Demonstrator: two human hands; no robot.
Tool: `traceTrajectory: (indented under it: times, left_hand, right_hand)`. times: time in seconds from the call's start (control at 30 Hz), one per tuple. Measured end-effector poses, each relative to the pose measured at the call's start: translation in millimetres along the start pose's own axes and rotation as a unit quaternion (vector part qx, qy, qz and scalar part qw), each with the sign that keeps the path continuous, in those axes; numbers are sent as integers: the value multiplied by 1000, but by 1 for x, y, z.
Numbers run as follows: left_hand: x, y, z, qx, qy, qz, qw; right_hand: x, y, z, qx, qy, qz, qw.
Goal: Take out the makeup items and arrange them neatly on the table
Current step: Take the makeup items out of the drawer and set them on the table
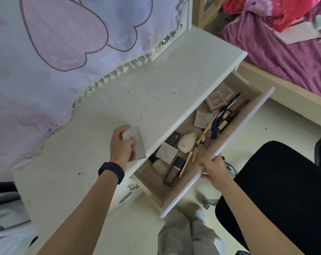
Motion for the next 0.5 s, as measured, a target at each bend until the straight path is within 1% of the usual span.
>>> traceTrajectory:
  times: [0.07, 0.5]
  left_hand:
    - [4, 3, 11, 16, 3, 10, 1000]
    - [1, 6, 14, -1, 40, -2, 999]
  right_hand:
    - [6, -1, -2, -1, 3, -12, 1000]
    - [10, 6, -12, -12, 2, -21, 1000]
Point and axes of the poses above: each hand's wrist, its own y-axis towards the middle knuckle, its own x-axis out of the back of the hand, z = x × y, the point moved 10 cm from there along y, towards the middle knuckle, and after that the axes turned 3 degrees about z, right-handed, at the moved point
